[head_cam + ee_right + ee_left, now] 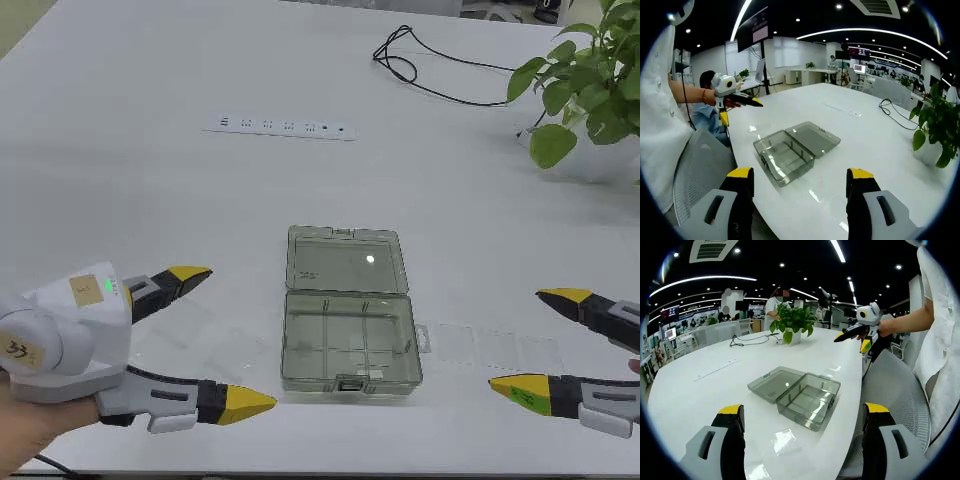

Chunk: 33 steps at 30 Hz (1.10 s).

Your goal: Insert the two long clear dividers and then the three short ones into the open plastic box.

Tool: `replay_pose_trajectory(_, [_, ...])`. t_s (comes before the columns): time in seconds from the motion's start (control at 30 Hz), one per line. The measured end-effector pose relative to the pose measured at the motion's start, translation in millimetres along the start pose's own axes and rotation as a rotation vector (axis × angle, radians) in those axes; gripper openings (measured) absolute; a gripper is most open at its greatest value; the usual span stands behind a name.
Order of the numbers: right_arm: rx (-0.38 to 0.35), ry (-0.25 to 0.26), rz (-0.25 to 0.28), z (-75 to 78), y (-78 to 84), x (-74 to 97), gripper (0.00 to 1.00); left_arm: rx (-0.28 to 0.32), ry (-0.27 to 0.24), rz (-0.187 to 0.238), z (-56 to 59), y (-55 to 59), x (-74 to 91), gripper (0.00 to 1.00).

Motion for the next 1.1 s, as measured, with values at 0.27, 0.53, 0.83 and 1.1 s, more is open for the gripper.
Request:
replay_pose_trajectory(0.27, [0.0,-0.004,-0.006,-1.5,0.5,-1.2,0.75,-0.002,0.001,-0.005,0.2,1.1,1.1,1.0])
replay_pose_trajectory(0.53, [0.003,-0.003,-0.003,-1.1,-1.4,-0.8,0.75,-0.003,-0.001,-0.007,-0.4,0.7,1.4,1.0])
replay_pose_trajectory(0.83, [0.005,-0.005,-0.003,-2.3,-2.1,-1.1,0.75,-0.007,0.003,-0.008,-0.7,1.0,1.3,1.0])
replay_pose_trajectory(1.1, [0.008,-0.004,0.002,-1.4,-3.5,-1.3,0.75,-0.006,0.002,-0.008,-1.1,1.1,1.8,1.0])
Point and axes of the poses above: the centre of the closed fingertips' face, and the gripper's own axes: x roughly backward along the fingers, z roughly to its right, y roughly out of its underside, the point moved 7 cm from there along x, roughly backward along the fingers, and after that the axes turned 10 degrees about -y, right-handed, at the moved point
